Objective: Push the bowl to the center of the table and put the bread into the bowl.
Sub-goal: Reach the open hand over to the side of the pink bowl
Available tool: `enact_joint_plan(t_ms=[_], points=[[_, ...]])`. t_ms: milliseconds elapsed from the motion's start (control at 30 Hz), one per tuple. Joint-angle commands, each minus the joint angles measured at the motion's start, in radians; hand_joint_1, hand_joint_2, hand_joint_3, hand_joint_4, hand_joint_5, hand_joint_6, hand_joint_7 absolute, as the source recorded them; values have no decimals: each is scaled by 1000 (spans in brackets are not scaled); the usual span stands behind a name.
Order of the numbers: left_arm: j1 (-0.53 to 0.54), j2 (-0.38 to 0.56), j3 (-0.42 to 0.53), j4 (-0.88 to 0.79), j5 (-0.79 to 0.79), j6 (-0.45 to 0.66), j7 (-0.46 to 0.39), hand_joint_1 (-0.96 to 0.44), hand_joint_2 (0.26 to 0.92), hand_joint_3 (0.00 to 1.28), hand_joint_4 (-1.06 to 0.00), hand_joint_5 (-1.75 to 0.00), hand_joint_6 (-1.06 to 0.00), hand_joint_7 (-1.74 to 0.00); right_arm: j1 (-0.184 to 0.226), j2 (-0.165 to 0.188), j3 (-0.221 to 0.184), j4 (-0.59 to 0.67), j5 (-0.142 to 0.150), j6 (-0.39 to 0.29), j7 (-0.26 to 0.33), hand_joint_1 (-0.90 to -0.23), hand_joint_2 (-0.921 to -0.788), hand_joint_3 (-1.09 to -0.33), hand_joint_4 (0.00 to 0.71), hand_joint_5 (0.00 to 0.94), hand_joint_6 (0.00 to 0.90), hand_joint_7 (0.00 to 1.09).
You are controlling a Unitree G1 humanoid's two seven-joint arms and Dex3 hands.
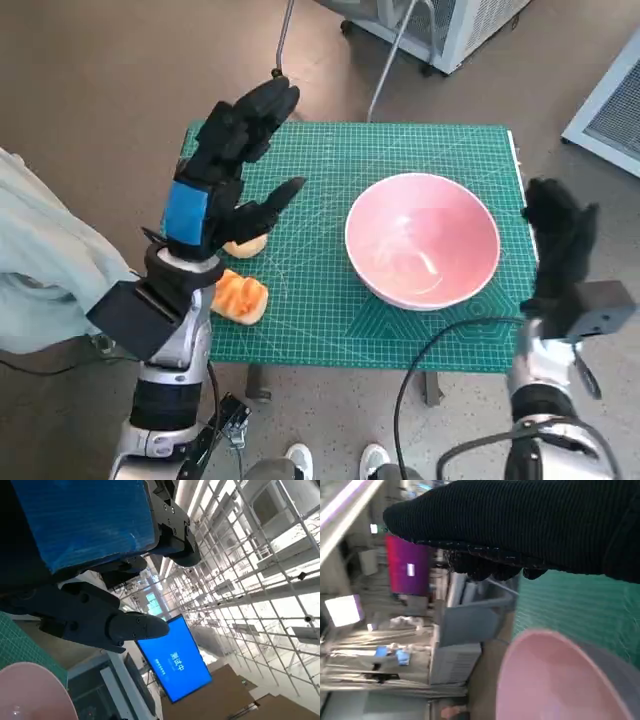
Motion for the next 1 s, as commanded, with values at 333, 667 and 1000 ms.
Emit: enact_joint_plan(t_ms=[333,667,1000], points=[[28,30,15,-32,-3,22,-13,-262,921,262,-475,-10,-311,-447,-51,112,-62,43,53,119,-21,-517,-921,-902,238,10,43,674],[41,45,19,-42,-7,27,-19,-267,921,261,-468,-5,-306,-447,-102,166,-81,58,54,169,-68,-528,-921,-888,245,11,78,695],[62,58,27,-64,-15,38,-25,-276,921,258,-461,-1,-304,-447,-145,205,-98,63,61,205,-94,-507,-921,-893,247,9,114,702]])
